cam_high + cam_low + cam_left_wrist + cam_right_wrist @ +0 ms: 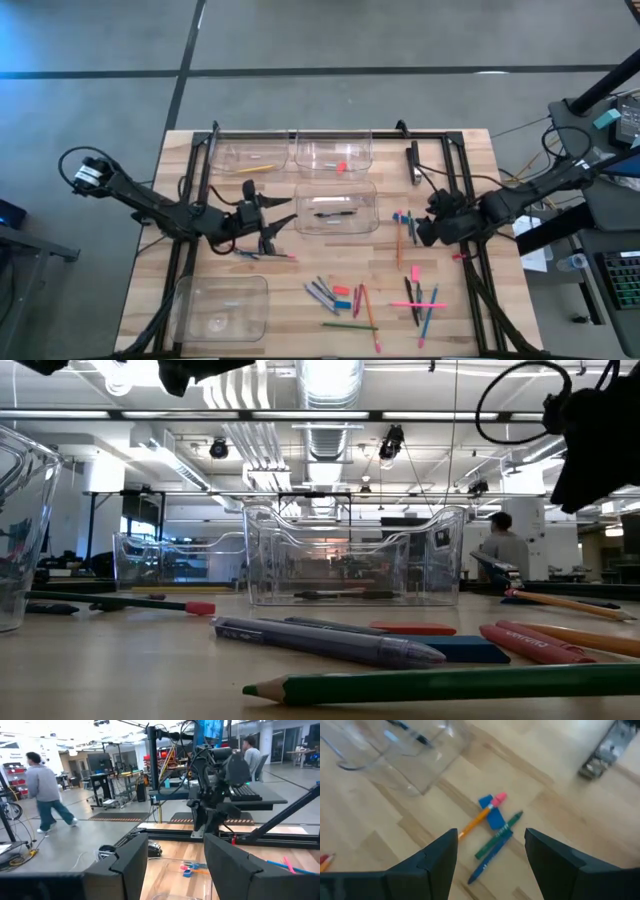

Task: Sort crayons/erasers/pens/pencils in bins
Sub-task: Put the top right blue crayon into the bottom transparent bin

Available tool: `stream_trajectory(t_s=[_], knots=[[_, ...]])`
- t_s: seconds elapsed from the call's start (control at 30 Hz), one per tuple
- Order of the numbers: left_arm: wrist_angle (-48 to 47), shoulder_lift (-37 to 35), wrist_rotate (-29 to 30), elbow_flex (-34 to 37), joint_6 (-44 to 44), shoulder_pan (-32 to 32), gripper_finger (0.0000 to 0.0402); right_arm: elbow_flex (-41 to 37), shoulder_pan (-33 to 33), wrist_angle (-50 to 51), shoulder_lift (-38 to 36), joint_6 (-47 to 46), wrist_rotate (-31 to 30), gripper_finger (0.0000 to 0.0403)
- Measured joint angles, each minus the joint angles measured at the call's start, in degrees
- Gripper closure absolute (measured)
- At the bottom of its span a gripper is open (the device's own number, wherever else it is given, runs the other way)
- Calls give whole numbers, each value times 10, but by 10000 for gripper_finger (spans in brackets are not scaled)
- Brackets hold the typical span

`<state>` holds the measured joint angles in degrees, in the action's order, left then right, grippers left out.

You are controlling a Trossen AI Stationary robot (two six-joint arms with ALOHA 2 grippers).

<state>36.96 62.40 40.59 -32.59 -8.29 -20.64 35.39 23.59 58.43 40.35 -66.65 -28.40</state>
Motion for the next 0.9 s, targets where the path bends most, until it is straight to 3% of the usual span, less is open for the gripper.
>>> stream_trajectory(t_s=[0.17,0.57,0.63,0.77,0.9], knots=[[-23,7,0,4,-30,0,224,-8,0,-2,24,-29,2,184],[-35,12,-2,3,87,0,224,-46,0,-24,128,-72,51,184],[-49,12,-23,3,101,1,224,-59,0,-55,142,-57,68,184],[-103,6,-126,-4,124,10,224,-80,0,-104,155,-31,92,184],[-109,2,-111,-10,125,12,224,-83,0,-108,156,-28,92,184]])
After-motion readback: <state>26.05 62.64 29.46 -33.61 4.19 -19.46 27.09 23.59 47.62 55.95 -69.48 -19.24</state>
